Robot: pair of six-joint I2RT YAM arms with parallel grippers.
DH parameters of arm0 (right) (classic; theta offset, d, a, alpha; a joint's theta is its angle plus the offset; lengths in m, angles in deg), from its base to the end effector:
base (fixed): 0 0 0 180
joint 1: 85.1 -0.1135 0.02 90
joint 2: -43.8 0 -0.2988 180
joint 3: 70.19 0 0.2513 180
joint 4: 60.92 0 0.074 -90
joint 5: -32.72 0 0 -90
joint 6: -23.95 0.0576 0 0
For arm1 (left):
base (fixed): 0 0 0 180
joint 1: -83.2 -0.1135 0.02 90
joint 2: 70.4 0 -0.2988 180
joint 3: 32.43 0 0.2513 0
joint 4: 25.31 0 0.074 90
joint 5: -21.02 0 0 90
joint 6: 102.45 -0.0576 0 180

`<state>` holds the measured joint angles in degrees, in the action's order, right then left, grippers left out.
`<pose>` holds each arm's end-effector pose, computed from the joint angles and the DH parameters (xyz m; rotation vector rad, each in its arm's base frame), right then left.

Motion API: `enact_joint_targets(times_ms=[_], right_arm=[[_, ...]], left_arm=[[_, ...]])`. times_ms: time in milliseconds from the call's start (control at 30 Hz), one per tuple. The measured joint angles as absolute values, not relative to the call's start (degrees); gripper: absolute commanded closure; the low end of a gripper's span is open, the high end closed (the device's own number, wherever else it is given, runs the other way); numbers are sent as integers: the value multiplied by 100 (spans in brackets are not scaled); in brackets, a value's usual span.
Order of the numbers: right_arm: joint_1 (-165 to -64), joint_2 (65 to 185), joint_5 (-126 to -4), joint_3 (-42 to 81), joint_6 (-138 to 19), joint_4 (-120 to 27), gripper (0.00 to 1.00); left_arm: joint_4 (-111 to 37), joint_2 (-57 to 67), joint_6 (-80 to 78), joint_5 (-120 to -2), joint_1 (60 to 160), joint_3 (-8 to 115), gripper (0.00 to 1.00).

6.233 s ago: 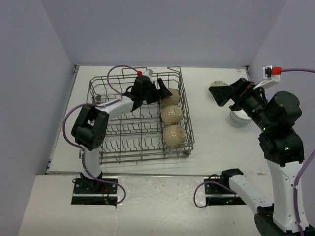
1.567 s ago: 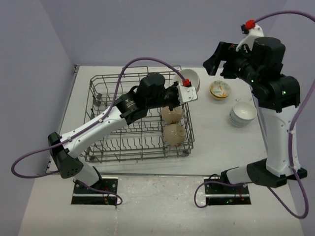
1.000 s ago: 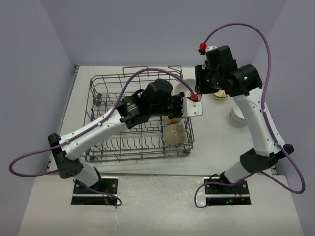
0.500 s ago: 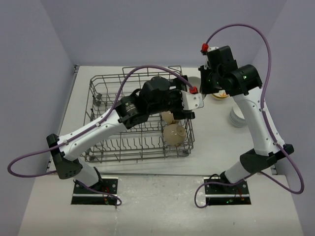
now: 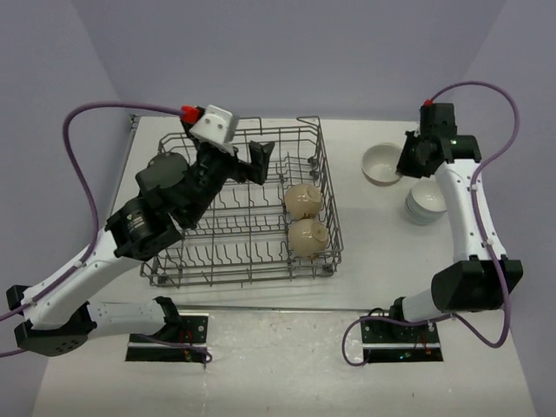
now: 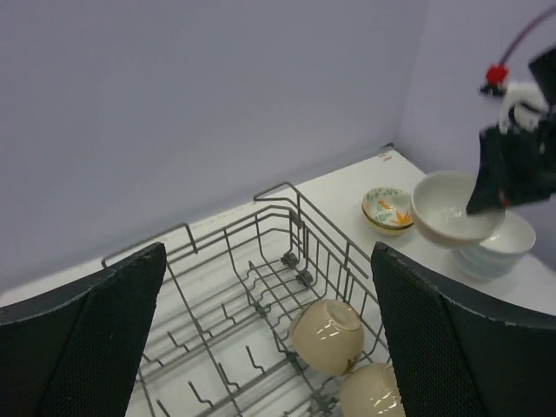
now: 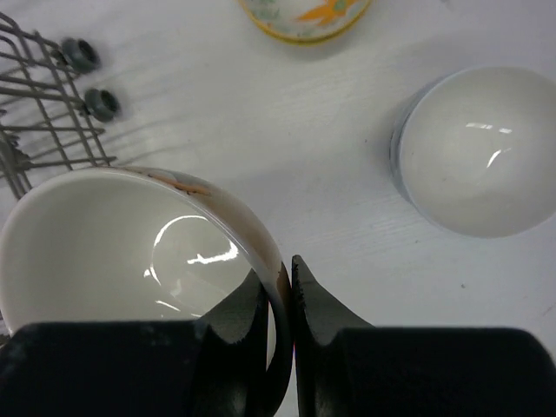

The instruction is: Unload the bowls from the dish rack

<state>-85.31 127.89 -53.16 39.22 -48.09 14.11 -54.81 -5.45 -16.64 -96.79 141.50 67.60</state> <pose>0.3014 -0.0030 0.4179 0.4076 2.4018 0.0546 0.1403 -0.1760 0.5408 0.4123 1.4400 -0.4060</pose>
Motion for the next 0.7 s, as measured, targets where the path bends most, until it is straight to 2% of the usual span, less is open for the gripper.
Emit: enact_joint_targets(times_ms=[100, 267, 467, 700], right_arm=[[-8549, 12838, -5408, 2842, -4615, 807, 100], [-8584, 12925, -5530, 1773, -4309, 23, 100], [-8741, 12942, -5532, 1028, -4029, -972, 100], [-8916, 13349, -5569, 626, -3793, -1647, 98]], left_arm=[[-5562, -760, -754, -10248, 13995, 6533, 0], [-5892, -849, -35, -10460, 13671, 5870, 0], [-6113, -974, 203, -10348, 13370, 5376, 0], [-6047, -1079, 220, -10219, 13254, 5339, 0]])
